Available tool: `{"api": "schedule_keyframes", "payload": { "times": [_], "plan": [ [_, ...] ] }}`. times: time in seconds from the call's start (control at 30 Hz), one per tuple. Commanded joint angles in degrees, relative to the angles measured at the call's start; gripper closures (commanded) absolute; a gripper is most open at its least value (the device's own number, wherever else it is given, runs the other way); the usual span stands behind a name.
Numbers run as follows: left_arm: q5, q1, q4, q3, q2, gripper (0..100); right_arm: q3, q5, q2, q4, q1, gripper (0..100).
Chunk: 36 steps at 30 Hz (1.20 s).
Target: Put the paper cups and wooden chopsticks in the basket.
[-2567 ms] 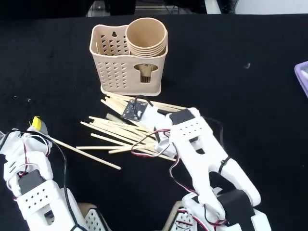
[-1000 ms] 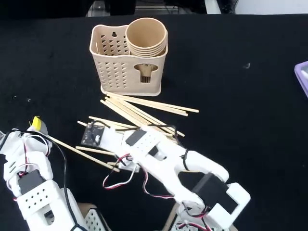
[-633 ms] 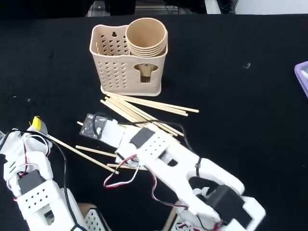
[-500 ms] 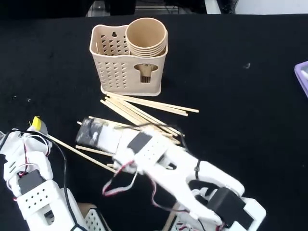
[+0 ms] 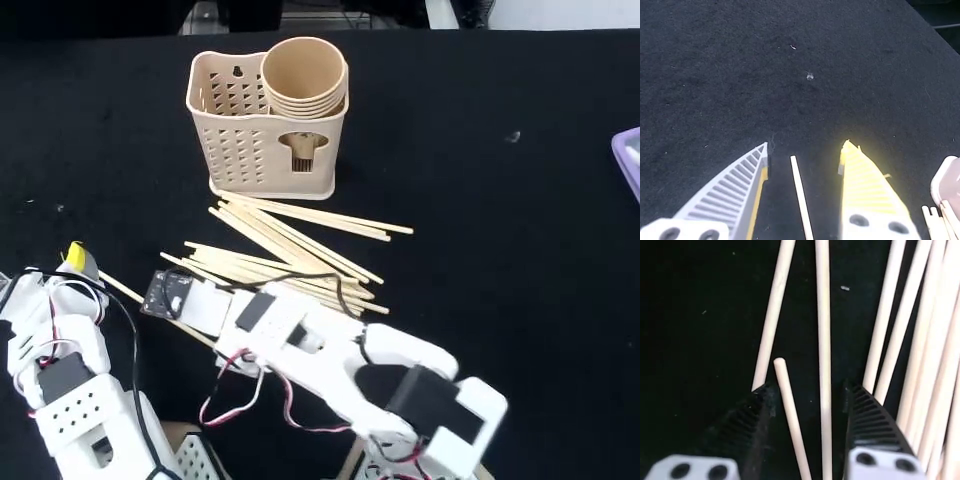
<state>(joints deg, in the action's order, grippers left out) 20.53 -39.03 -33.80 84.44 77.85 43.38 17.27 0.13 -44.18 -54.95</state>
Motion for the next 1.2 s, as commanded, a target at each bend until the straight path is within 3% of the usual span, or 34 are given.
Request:
{"api": "schedule_keyframes", "payload": {
  "times": [0.0,0.13,0.23,0.47,0.63,0.93,1.17],
  "plan": [
    [0.5,-0.5,1.1,-1.7,0.7,77,-4.7,-0.4,2.2,-2.1,-0.6,79.0],
    [0.4,-0.2,1.1,-1.6,0.7,77,-4.5,-0.1,2.3,-3.3,-0.4,82.5],
    [0.3,-0.2,1.1,-1.6,0.7,77,-4.6,0.0,2.3,-3.8,1.0,99.0],
    [0.3,-0.2,1.1,-1.6,0.7,77,-4.9,3.4,2.2,-3.8,8.9,98.8],
    [0.3,-0.2,1.1,-1.6,0.7,77,-4.4,4.8,-1.8,-6.2,9.7,98.8],
    [0.3,-0.1,1.1,-1.6,0.7,77,-5.4,5.3,-26.6,-17.1,15.2,98.8],
    [0.3,-0.1,1.1,-1.6,0.7,77,-6.3,4.7,-43.7,-17.3,19.7,98.8]
  ]
}}
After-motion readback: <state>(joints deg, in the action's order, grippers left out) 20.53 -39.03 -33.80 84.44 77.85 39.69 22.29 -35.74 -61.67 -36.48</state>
